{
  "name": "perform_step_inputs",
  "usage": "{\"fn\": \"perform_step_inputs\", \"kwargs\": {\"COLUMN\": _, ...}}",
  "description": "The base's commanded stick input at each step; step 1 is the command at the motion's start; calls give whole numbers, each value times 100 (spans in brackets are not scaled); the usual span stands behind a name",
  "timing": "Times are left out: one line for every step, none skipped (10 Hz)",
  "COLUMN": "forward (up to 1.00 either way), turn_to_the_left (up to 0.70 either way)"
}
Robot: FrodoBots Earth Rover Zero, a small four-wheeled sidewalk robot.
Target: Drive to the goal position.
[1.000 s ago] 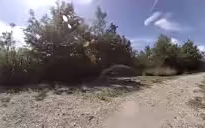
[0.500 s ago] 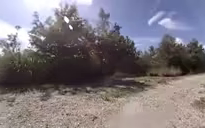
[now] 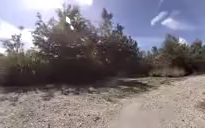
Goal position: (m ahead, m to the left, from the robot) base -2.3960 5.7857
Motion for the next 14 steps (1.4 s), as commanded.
{"fn": "perform_step_inputs", "kwargs": {"forward": 0, "turn_to_the_left": 45}}
{"fn": "perform_step_inputs", "kwargs": {"forward": 0, "turn_to_the_left": 45}}
{"fn": "perform_step_inputs", "kwargs": {"forward": 0, "turn_to_the_left": 45}}
{"fn": "perform_step_inputs", "kwargs": {"forward": 0, "turn_to_the_left": 45}}
{"fn": "perform_step_inputs", "kwargs": {"forward": 0, "turn_to_the_left": 45}}
{"fn": "perform_step_inputs", "kwargs": {"forward": 0, "turn_to_the_left": 45}}
{"fn": "perform_step_inputs", "kwargs": {"forward": 0, "turn_to_the_left": 45}}
{"fn": "perform_step_inputs", "kwargs": {"forward": 0, "turn_to_the_left": 45}}
{"fn": "perform_step_inputs", "kwargs": {"forward": 0, "turn_to_the_left": 45}}
{"fn": "perform_step_inputs", "kwargs": {"forward": 0, "turn_to_the_left": 45}}
{"fn": "perform_step_inputs", "kwargs": {"forward": 0, "turn_to_the_left": 45}}
{"fn": "perform_step_inputs", "kwargs": {"forward": 0, "turn_to_the_left": 45}}
{"fn": "perform_step_inputs", "kwargs": {"forward": 0, "turn_to_the_left": 45}}
{"fn": "perform_step_inputs", "kwargs": {"forward": 0, "turn_to_the_left": 45}}
